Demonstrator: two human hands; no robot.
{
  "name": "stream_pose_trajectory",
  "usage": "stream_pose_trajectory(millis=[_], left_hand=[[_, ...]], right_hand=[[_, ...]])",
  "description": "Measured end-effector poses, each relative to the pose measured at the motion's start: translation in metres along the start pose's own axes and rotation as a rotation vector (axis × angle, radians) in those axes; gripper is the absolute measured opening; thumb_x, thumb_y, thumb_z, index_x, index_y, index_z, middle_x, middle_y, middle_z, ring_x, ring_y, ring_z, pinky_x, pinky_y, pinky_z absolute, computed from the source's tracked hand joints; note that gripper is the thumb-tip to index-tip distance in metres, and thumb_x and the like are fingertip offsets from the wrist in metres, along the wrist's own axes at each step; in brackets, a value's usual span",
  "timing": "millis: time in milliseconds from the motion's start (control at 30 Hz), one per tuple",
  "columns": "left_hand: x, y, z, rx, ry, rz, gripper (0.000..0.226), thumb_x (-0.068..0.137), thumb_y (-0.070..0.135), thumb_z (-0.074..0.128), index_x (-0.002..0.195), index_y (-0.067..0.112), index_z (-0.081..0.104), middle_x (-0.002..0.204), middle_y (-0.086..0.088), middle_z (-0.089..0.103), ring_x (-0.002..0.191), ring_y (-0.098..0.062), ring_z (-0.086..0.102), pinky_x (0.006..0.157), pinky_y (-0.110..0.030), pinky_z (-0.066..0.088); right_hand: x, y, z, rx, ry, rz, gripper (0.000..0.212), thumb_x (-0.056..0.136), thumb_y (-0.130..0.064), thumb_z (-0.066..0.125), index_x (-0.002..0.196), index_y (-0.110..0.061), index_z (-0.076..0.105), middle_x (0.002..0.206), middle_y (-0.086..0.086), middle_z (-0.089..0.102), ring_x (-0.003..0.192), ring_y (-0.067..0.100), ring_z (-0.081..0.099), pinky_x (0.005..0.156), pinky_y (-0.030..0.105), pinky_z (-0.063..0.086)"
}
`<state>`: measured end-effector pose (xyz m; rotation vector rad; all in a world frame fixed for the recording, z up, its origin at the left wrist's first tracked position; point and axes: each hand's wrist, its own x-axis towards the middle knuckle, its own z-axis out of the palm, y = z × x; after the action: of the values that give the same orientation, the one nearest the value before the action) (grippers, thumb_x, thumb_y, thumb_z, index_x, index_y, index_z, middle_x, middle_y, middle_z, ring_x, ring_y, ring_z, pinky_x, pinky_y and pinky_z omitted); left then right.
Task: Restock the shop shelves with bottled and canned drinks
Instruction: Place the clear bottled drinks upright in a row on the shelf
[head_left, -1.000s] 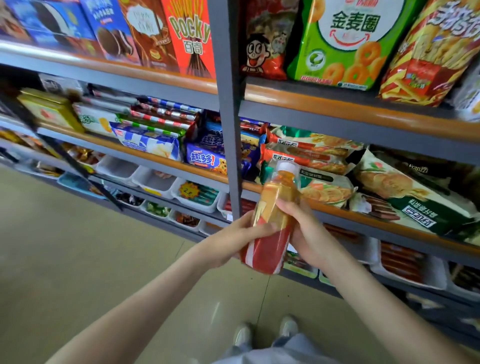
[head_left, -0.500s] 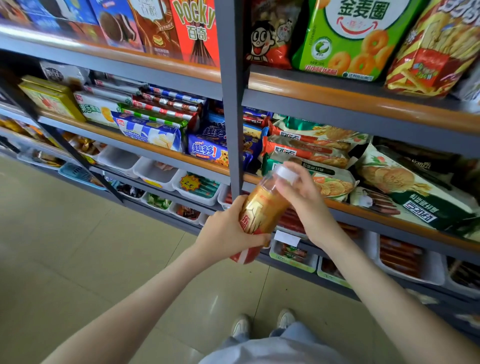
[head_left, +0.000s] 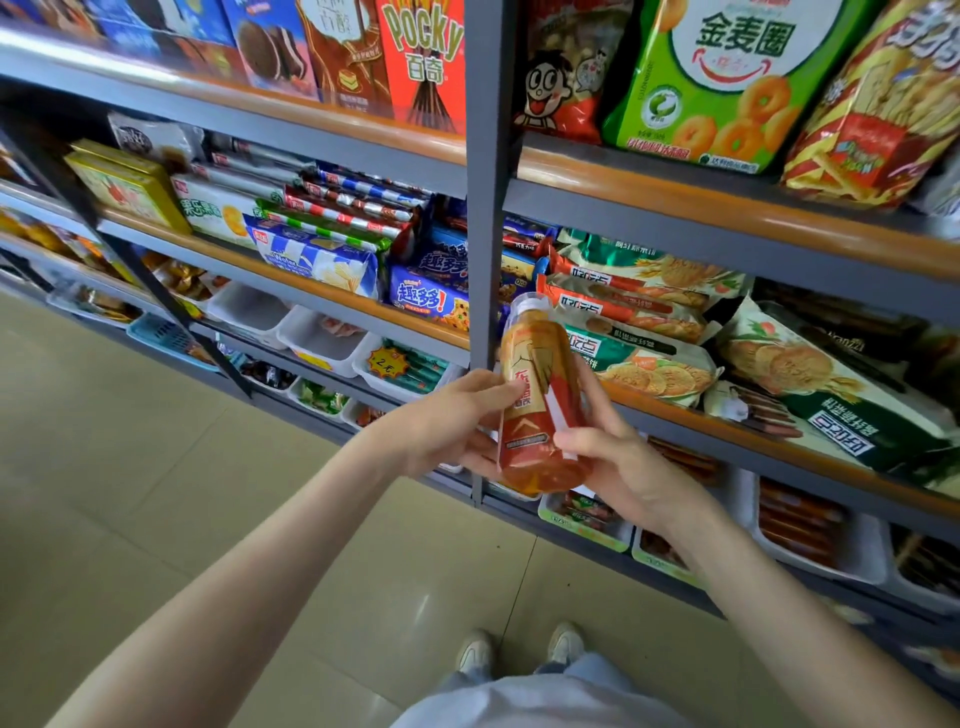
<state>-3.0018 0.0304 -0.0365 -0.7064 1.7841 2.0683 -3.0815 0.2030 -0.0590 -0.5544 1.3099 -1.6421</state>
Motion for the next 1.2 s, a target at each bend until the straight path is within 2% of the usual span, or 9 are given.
stream_pose_trajectory(millis=[167,367,500,633,767,867,933,1000,1200], left_hand=[[0.002,0.001,-0.004,-0.151,-0.1,0.044,0.071,0.079,0.036,0.074,0.138,0.04,0.035,0.125,-0.014,0.062,0.108,-0.032,0.065,0.083,-0.047,0.057],[-0.007,0.008,-0.003,-0.234,-0.173,0.212,0.053,0.079,0.022,0.065,0.12,0.051,0.048,0.113,-0.006,0.07,0.101,-0.026,0.068,0.082,-0.047,0.058],[-0.012,0.031,-0.002,-0.112,-0.118,0.335,0.08,0.078,0.014,0.074,0.138,0.051,0.035,0.113,-0.006,0.069,0.099,-0.028,0.069,0.077,-0.044,0.058],[-0.024,0.063,0.008,0.076,0.002,0.539,0.09,0.081,0.0,0.07,0.144,0.047,0.026,0.108,-0.013,0.072,0.096,-0.032,0.07,0.079,-0.038,0.058],[-0.032,0.1,0.018,0.308,0.052,0.76,0.092,0.08,0.011,0.077,0.145,0.053,0.026,0.116,-0.02,0.067,0.106,-0.039,0.064,0.095,-0.058,0.048],[-0.036,0.135,0.023,0.402,-0.041,0.9,0.087,0.086,0.013,0.069,0.151,0.042,0.019,0.143,-0.008,0.051,0.127,-0.023,0.051,0.108,-0.052,0.038],[-0.042,0.161,0.028,0.436,-0.146,0.995,0.076,0.093,0.003,0.054,0.15,0.035,0.015,0.148,-0.006,0.044,0.13,-0.018,0.047,0.113,-0.045,0.034],[-0.047,0.19,0.036,0.472,-0.18,1.114,0.065,0.099,0.008,0.047,0.149,0.034,0.014,0.148,-0.005,0.044,0.135,-0.018,0.042,0.115,-0.043,0.031],[-0.048,0.281,0.056,0.722,0.455,1.616,0.046,0.097,0.03,0.047,0.143,0.028,0.038,0.135,0.02,0.049,0.113,-0.011,0.055,0.099,-0.008,0.033]], right_hand=[[-0.007,0.001,0.007,0.113,-0.056,0.026,0.095,0.067,-0.019,0.069,0.14,-0.059,0.023,0.139,-0.01,0.053,0.124,0.022,0.055,0.084,0.038,0.055],[-0.008,-0.014,0.01,-0.124,-0.086,0.002,0.097,0.074,-0.029,0.071,0.136,-0.072,0.009,0.149,-0.014,0.035,0.131,0.014,0.048,0.103,0.045,0.046],[-0.011,-0.04,0.014,-0.371,-0.044,-0.044,0.105,0.082,-0.038,0.072,0.136,-0.068,-0.013,0.149,-0.028,0.015,0.135,0.002,0.033,0.107,0.032,0.038],[-0.003,-0.081,0.019,-0.479,0.17,-0.228,0.084,0.077,-0.05,0.065,0.133,-0.064,0.004,0.147,-0.005,0.036,0.112,0.004,0.06,0.092,0.029,0.052],[0.0,-0.134,0.007,-0.702,0.245,-0.368,0.113,0.058,-0.064,0.075,0.134,-0.068,-0.008,0.151,-0.006,0.038,0.119,0.005,0.057,0.098,0.035,0.049],[-0.007,-0.175,0.003,-0.696,0.304,-0.489,0.104,0.057,-0.043,0.081,0.142,-0.047,0.021,0.121,-0.031,0.053,0.106,-0.015,0.055,0.096,0.025,0.048],[-0.015,-0.201,0.004,-0.694,0.333,-0.571,0.076,0.051,-0.039,0.083,0.119,-0.039,0.05,0.108,-0.025,0.065,0.103,-0.005,0.062,0.1,0.037,0.049],[-0.026,-0.227,0.004,-0.745,0.383,-0.711,0.073,0.05,-0.03,0.092,0.112,-0.038,0.053,0.108,-0.021,0.068,0.108,0.002,0.063,0.099,0.035,0.049],[-0.061,-0.31,-0.002,-0.766,0.598,-1.198,0.066,0.054,-0.012,0.089,0.105,-0.025,0.05,0.093,-0.027,0.069,0.093,-0.006,0.065,0.083,0.011,0.048]])
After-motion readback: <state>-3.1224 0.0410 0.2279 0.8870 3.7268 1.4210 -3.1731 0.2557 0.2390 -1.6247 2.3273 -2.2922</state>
